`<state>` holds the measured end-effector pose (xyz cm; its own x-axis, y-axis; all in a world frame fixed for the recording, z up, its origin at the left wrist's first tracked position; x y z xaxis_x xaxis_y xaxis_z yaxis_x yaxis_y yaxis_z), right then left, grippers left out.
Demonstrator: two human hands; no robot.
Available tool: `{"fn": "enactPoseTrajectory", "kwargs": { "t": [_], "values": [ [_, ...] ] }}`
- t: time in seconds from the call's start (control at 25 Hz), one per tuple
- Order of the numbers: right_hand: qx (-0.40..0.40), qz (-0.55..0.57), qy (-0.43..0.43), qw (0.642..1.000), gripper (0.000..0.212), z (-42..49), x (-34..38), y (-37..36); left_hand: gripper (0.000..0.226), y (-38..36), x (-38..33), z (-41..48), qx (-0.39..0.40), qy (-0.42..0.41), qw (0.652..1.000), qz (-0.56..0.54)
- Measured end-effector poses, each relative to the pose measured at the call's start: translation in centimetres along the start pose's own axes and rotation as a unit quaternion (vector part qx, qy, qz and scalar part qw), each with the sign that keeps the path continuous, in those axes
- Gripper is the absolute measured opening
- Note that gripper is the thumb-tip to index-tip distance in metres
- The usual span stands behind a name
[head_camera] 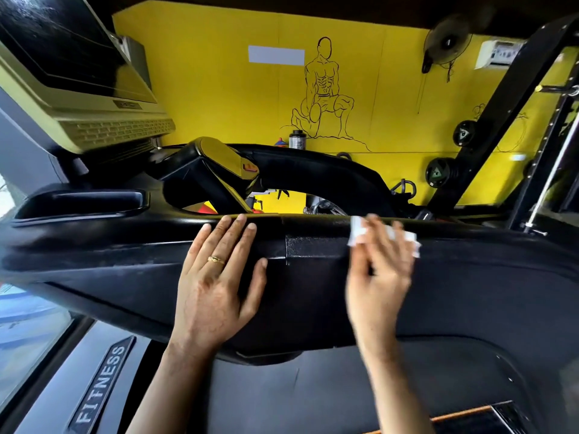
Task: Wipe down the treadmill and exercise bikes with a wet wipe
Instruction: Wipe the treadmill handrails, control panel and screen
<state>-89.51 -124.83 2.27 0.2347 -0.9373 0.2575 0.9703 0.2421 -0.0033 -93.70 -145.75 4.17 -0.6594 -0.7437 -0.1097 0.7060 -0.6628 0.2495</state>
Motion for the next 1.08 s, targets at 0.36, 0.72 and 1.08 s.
{"fn": "enactPoseTrajectory", "kwargs": {
  "t": [0.36,0.72,1.08],
  "values": [
    [-0.095,0.031,-0.076,0.992,0.029,-3.4,-6.4,2.8,0.035,-1.1,-1.7,-0.1,-0.014,-0.014,1.000,-0.009],
    [-0.026,0.011,-0.013,1.000,0.030,-0.4,-8.8,3.3,0.033,-5.1,-7.5,0.6,0.018,-0.073,0.997,-0.025],
    [0.218,0.030,0.065,0.973,0.031,5.9,-9.3,0.8,0.037,-8.3,-11.9,1.7,0.052,-0.063,0.997,-0.005]
  ]
}}
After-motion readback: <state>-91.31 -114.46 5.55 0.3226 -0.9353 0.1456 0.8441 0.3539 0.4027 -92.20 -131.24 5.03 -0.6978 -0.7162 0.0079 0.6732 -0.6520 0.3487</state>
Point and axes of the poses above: each hand's wrist, its own z-axis towards the middle knuckle, its own y-axis out of the back of the hand, x = y × z, the point moved 7 cm from there along z, towards the middle knuckle, and after that the axes turned 12 degrees about y, right-handed, at the moved point
